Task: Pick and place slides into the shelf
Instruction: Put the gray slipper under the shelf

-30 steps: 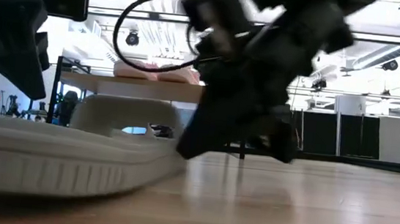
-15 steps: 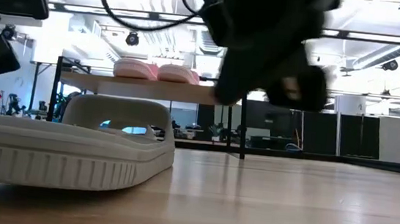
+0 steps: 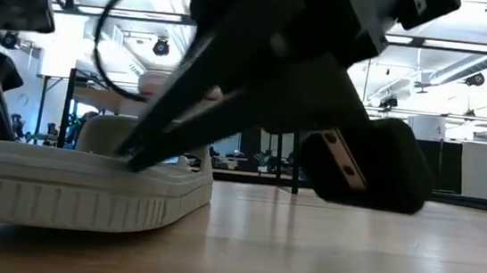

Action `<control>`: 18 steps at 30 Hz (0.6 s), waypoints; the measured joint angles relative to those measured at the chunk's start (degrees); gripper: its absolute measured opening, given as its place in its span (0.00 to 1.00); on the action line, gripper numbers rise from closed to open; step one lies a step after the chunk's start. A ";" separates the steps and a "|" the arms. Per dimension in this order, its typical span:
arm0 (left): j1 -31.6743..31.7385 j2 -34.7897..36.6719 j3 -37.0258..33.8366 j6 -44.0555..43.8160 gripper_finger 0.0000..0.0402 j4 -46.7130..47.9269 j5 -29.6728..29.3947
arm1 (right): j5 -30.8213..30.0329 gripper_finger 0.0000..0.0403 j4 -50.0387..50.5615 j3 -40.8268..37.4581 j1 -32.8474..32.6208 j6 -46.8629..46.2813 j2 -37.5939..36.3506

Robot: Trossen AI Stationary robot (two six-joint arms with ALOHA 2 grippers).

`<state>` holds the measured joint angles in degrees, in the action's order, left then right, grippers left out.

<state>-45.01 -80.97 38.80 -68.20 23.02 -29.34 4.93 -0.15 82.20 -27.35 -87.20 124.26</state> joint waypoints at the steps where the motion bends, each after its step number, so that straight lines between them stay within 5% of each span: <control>1: 0.00 -0.02 -0.43 -0.02 0.03 -0.06 0.06 | 0.00 0.02 0.14 1.29 -0.34 -0.62 0.91; 6: 0.00 0.24 -1.77 0.03 0.03 -0.11 0.11 | -0.95 0.02 0.85 8.72 -1.27 -1.95 5.56; 18: -0.07 0.43 -1.83 6.16 0.03 -1.20 0.52 | -13.14 0.02 22.29 23.31 -2.19 -2.57 9.80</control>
<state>-45.08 -80.53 36.97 -62.05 21.82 -28.82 -8.21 22.13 105.52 -29.54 -89.78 134.06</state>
